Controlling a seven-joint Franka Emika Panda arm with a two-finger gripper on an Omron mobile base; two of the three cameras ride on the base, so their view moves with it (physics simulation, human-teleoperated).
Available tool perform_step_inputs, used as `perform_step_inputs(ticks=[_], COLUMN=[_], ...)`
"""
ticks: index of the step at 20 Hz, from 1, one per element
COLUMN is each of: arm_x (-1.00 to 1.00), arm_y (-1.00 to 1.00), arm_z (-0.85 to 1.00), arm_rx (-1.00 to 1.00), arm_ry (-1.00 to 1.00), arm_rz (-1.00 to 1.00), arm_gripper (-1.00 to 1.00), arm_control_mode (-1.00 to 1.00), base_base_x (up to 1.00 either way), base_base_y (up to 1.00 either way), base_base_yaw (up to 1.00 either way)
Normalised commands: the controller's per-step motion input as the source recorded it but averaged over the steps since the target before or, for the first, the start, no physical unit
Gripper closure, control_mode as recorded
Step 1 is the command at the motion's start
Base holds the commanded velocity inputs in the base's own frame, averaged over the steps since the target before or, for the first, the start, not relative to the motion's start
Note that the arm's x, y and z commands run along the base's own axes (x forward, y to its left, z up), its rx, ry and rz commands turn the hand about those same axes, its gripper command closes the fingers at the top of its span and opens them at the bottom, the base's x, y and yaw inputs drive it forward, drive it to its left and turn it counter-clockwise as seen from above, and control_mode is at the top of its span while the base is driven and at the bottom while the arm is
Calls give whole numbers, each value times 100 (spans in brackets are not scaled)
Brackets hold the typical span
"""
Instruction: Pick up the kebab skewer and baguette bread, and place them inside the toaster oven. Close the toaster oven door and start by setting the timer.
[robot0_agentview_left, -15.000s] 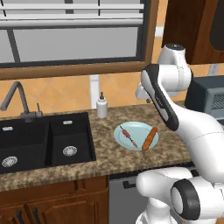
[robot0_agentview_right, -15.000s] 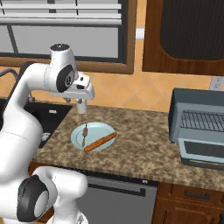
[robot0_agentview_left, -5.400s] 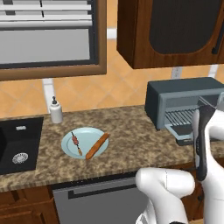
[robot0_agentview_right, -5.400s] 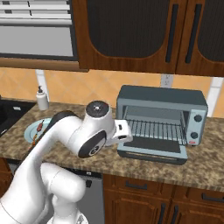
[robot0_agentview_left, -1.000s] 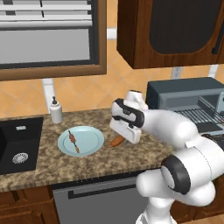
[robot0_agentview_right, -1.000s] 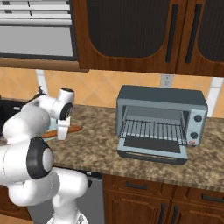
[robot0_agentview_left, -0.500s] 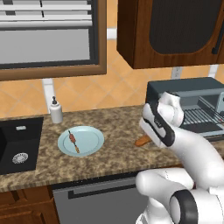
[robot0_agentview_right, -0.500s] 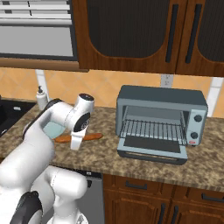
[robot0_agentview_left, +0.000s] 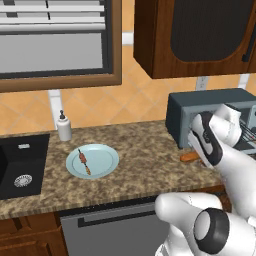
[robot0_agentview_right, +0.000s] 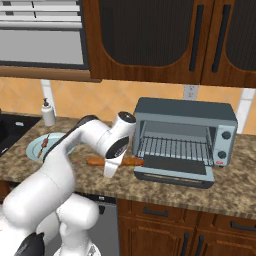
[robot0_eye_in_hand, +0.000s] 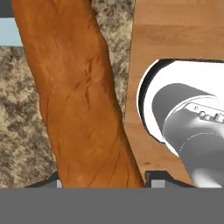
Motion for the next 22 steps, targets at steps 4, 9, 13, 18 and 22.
perform_step_inputs(ticks=[4,9,13,18,22], arm_x=[3,29,33,56,60], arm_y=[-100,-100,-88,-68,-19], arm_z=[16,32,46,16,-1], arm_rx=[7,13,13,7,1], arm_ry=[-6,-10,-18,-4,-6], arm_rz=[0,0,2,0,0], arm_gripper=[100,100,100,100,100], arm_control_mode=[-100,-100,-100,-100,-100], base_base_x=[0,0,0,0,0], base_base_y=[0,0,0,0,0], base_base_yaw=[0,0,0,0,0])
